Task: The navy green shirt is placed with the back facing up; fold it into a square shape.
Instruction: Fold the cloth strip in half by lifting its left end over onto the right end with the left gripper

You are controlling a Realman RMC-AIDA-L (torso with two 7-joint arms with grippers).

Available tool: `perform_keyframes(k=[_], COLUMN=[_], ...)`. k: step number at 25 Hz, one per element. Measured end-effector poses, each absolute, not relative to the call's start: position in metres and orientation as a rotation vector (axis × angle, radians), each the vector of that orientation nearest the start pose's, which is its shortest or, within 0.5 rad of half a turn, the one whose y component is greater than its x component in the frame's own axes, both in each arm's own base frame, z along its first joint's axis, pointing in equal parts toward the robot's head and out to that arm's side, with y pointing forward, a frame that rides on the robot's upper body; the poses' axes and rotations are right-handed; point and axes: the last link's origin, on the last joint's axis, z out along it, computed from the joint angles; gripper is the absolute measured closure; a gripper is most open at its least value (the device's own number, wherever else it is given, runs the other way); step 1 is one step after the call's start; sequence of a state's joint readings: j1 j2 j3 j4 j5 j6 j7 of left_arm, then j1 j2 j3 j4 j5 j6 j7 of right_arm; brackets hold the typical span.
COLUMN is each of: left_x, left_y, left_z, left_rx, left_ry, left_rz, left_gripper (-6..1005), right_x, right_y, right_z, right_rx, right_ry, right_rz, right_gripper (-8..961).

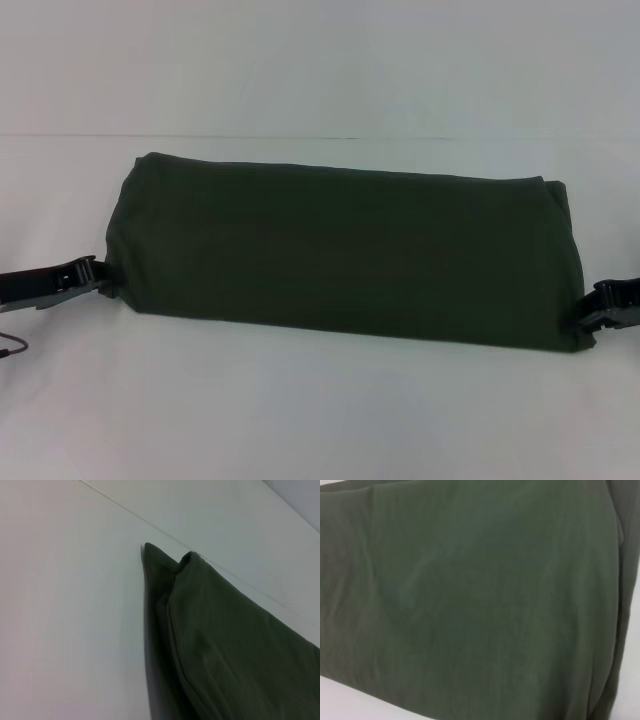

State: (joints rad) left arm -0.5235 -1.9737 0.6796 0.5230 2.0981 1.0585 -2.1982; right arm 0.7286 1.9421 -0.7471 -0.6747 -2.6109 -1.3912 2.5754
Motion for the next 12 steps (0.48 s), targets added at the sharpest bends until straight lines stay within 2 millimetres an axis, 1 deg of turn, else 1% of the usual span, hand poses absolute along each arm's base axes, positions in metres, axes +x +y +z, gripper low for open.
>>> perform_keyframes(k=[4, 11, 12], left_x=[-0.3525, -0.3517, -0.3517], left_y=[0.3635, 0.3630, 0.3629], left_z=[0.0307, 0.0305, 0.0306], left_rx=[-1.898, -1.903, -1.904], left_ry=[-1.707, -1.711, -1.711], left_rz=[-0.523, -0.527, -0.528], left_gripper=[987, 986, 986], right_x=[0.2976, 0.2988, 0.2988], right_y=[0.3834, 0.3819, 0.3819], right_z=[0.0432, 0.0417, 0.0417], right_rx=[-2.129, -2.133, -2.133], right_ry=[1.791, 1.793, 1.793], right_rz=[-0.086, -0.101, -0.101], right_gripper=[687, 917, 923])
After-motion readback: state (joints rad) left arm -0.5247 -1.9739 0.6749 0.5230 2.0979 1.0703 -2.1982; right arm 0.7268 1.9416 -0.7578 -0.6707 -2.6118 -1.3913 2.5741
